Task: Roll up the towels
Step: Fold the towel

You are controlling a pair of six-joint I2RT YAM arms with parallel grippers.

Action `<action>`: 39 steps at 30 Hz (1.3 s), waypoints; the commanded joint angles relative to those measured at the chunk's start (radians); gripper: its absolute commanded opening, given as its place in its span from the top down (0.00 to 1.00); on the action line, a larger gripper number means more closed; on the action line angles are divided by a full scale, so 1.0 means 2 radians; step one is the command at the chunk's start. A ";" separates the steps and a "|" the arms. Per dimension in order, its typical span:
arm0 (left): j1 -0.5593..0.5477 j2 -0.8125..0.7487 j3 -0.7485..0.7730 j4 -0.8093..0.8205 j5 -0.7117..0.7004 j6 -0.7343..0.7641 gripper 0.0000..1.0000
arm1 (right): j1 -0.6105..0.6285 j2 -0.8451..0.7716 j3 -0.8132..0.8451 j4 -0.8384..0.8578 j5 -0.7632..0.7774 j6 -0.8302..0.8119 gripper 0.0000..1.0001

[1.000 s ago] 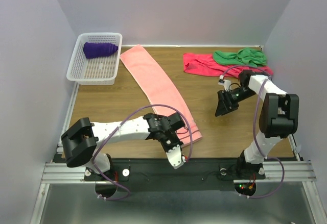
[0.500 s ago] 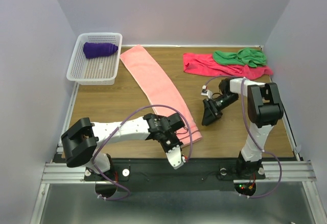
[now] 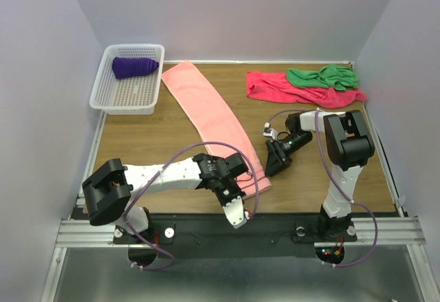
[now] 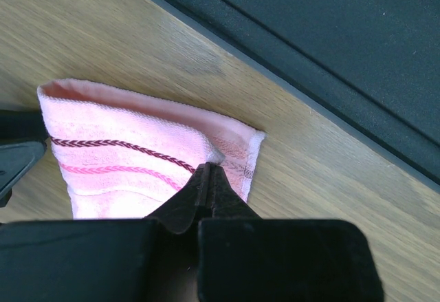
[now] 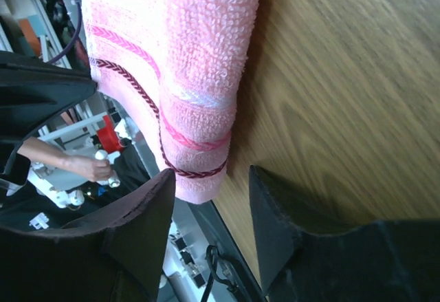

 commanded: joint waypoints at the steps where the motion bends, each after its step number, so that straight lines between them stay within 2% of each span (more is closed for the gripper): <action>1: -0.001 -0.013 0.004 -0.009 0.007 -0.003 1.00 | 0.010 0.011 -0.006 0.025 -0.019 0.001 0.50; 9: -0.001 -0.013 0.004 -0.011 -0.001 -0.002 1.00 | 0.017 0.012 -0.004 0.036 -0.015 0.012 0.59; 11: 0.000 -0.013 0.004 -0.013 -0.004 -0.001 1.00 | 0.018 0.011 -0.004 0.037 -0.014 0.012 0.66; 12: -0.001 -0.013 0.004 -0.014 -0.005 -0.002 1.00 | 0.018 0.011 -0.003 0.037 -0.014 0.012 0.74; 15: 0.000 -0.019 0.009 -0.023 -0.004 -0.005 1.00 | 0.018 0.008 -0.004 0.035 -0.012 0.011 0.90; 16: 0.000 -0.023 0.012 -0.034 -0.004 -0.007 1.00 | 0.018 0.005 -0.004 0.037 -0.007 0.012 0.99; 24: -0.018 -0.046 0.048 -0.101 -0.002 -0.022 1.00 | 0.017 -0.015 -0.007 0.036 0.018 0.013 0.99; 27: -0.021 -0.036 0.021 -0.091 0.003 -0.034 1.00 | 0.018 -0.019 -0.009 0.036 0.026 0.013 0.99; 32: -0.021 0.007 -0.038 -0.020 -0.006 -0.043 1.00 | 0.017 -0.021 -0.011 0.035 0.036 0.017 0.99; 36: 0.004 0.059 -0.011 -0.018 -0.002 -0.051 1.00 | 0.018 -0.021 -0.010 0.033 0.046 0.018 0.99; 39: 0.006 0.060 -0.001 -0.029 -0.012 -0.054 1.00 | 0.017 -0.023 -0.009 0.033 0.054 0.019 0.99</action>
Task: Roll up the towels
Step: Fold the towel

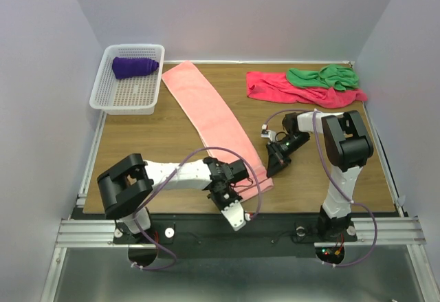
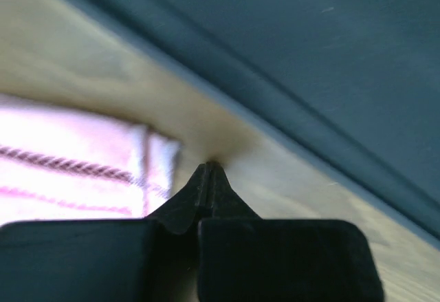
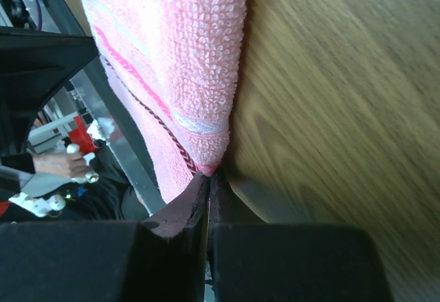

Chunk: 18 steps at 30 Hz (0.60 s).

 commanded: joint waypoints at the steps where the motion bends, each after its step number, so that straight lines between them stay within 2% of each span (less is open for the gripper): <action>1: 0.007 -0.006 0.020 -0.016 0.000 -0.018 0.92 | 0.001 -0.023 -0.003 0.002 0.021 0.002 0.99; 3: 0.008 -0.032 0.039 -0.028 0.017 -0.040 0.82 | 0.001 -0.030 -0.006 0.001 0.023 0.004 0.99; 6: 0.025 -0.077 0.064 -0.038 0.038 -0.116 0.67 | 0.001 -0.037 -0.018 -0.001 0.025 0.002 0.99; 7: 0.036 -0.087 0.069 -0.032 0.042 -0.117 0.67 | 0.002 -0.040 -0.022 -0.003 0.024 -0.001 0.99; 10: 0.085 -0.127 0.080 0.005 0.067 -0.206 0.48 | 0.004 -0.060 -0.025 -0.003 0.019 -0.001 0.99; 11: 0.127 -0.135 0.083 0.020 0.071 -0.258 0.43 | 0.010 -0.065 -0.024 -0.002 0.018 0.002 0.99; 13: 0.185 -0.135 0.092 0.054 0.070 -0.319 0.43 | 0.020 -0.070 -0.022 -0.002 0.015 0.005 0.99; 14: 0.248 -0.123 0.111 0.085 0.071 -0.379 0.43 | 0.027 -0.070 -0.021 -0.003 0.016 0.005 0.99; 16: 0.296 -0.098 0.143 0.124 0.054 -0.437 0.46 | 0.036 -0.069 -0.018 -0.010 0.015 0.000 0.99; 17: 0.318 -0.057 0.164 0.128 0.046 -0.459 0.48 | 0.042 -0.070 -0.016 -0.013 0.017 -0.001 0.99; 18: 0.343 -0.034 0.211 0.133 0.015 -0.481 0.50 | 0.054 -0.072 -0.015 -0.015 0.018 -0.002 0.99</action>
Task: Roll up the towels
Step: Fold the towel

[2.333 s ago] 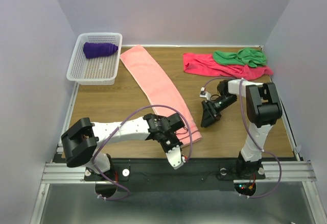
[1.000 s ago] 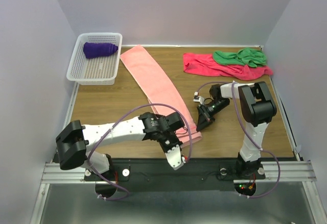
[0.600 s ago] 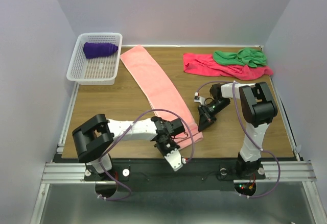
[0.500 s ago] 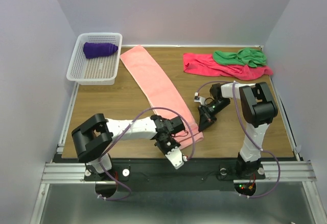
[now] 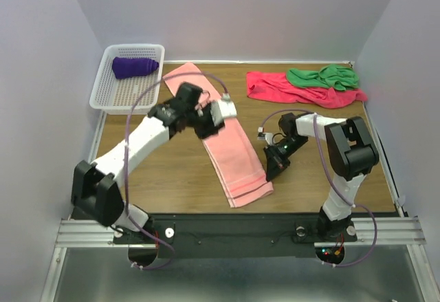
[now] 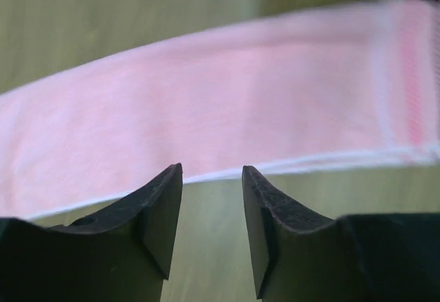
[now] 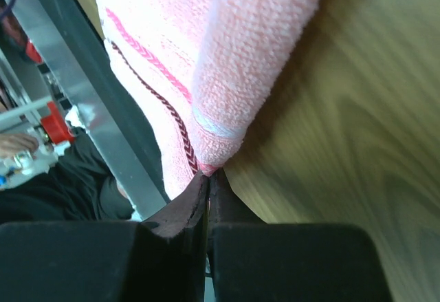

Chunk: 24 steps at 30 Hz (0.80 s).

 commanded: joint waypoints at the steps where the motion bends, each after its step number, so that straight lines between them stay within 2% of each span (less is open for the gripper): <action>1: 0.074 0.115 0.103 0.064 -0.062 -0.189 0.51 | 0.034 -0.020 0.011 -0.013 0.001 -0.004 0.99; 4: 0.095 0.196 0.219 0.044 -0.121 -0.289 0.57 | 0.053 -0.021 0.013 -0.012 0.007 0.002 0.99; 5: 0.099 0.248 0.273 0.030 -0.131 -0.298 0.63 | 0.056 -0.016 0.014 -0.012 0.007 0.003 0.99; 6: 0.102 0.267 0.289 0.028 -0.143 -0.309 0.66 | 0.056 -0.013 0.015 -0.011 0.007 0.004 0.99; 10: 0.110 0.353 0.348 0.037 -0.216 -0.365 0.66 | 0.061 -0.003 0.016 -0.010 -0.006 0.012 0.99; 12: 0.117 0.374 0.361 0.029 -0.224 -0.387 0.68 | 0.063 -0.002 0.017 -0.009 -0.013 0.015 0.99; 17: 0.121 0.403 0.352 0.034 -0.273 -0.412 0.70 | 0.067 0.001 0.020 -0.003 -0.021 0.025 0.99; 21: 0.122 0.450 0.400 0.011 -0.281 -0.421 0.71 | 0.069 0.006 0.014 0.001 -0.026 0.028 0.99; 24: 0.122 0.503 0.464 -0.017 -0.243 -0.419 0.72 | 0.069 0.013 0.014 0.003 -0.030 0.034 0.99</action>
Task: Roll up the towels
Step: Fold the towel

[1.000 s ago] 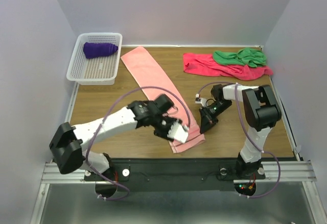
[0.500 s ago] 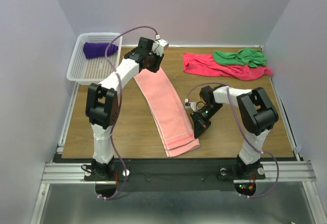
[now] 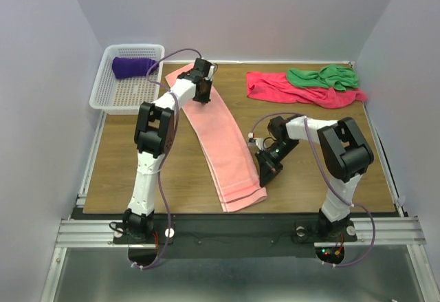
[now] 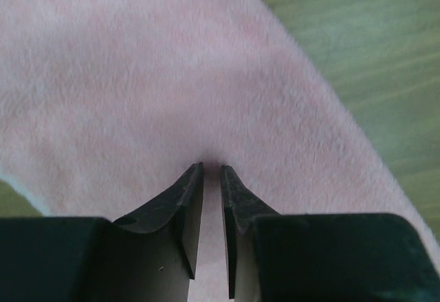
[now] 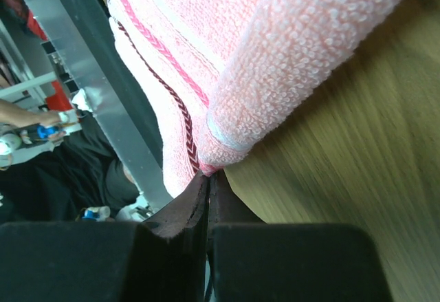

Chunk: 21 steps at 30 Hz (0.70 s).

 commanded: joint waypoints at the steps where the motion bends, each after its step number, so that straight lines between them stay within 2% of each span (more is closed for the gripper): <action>1: 0.001 0.052 0.094 -0.029 0.041 -0.015 0.72 | 0.006 0.014 0.012 0.003 -0.021 0.010 0.99; 6: -0.015 0.115 0.186 -0.043 0.066 0.023 0.73 | 0.013 0.032 0.021 0.009 -0.031 0.016 0.99; 10: -0.035 0.125 0.209 -0.019 0.077 0.078 0.73 | 0.023 0.046 0.029 0.013 -0.039 0.019 0.99; 14: -0.052 0.118 0.208 0.014 0.083 0.129 0.65 | 0.036 0.060 0.034 0.018 -0.041 0.023 0.99; 16: -0.053 0.112 0.208 0.034 0.082 0.135 0.56 | 0.039 0.066 0.037 0.027 -0.041 0.032 0.99; 19: -0.048 0.096 0.208 0.057 0.062 0.137 0.48 | 0.044 0.076 0.051 0.030 -0.053 0.037 0.99; 21: -0.032 0.063 0.204 0.069 0.070 0.129 0.38 | 0.044 0.079 0.054 0.029 -0.060 0.042 0.99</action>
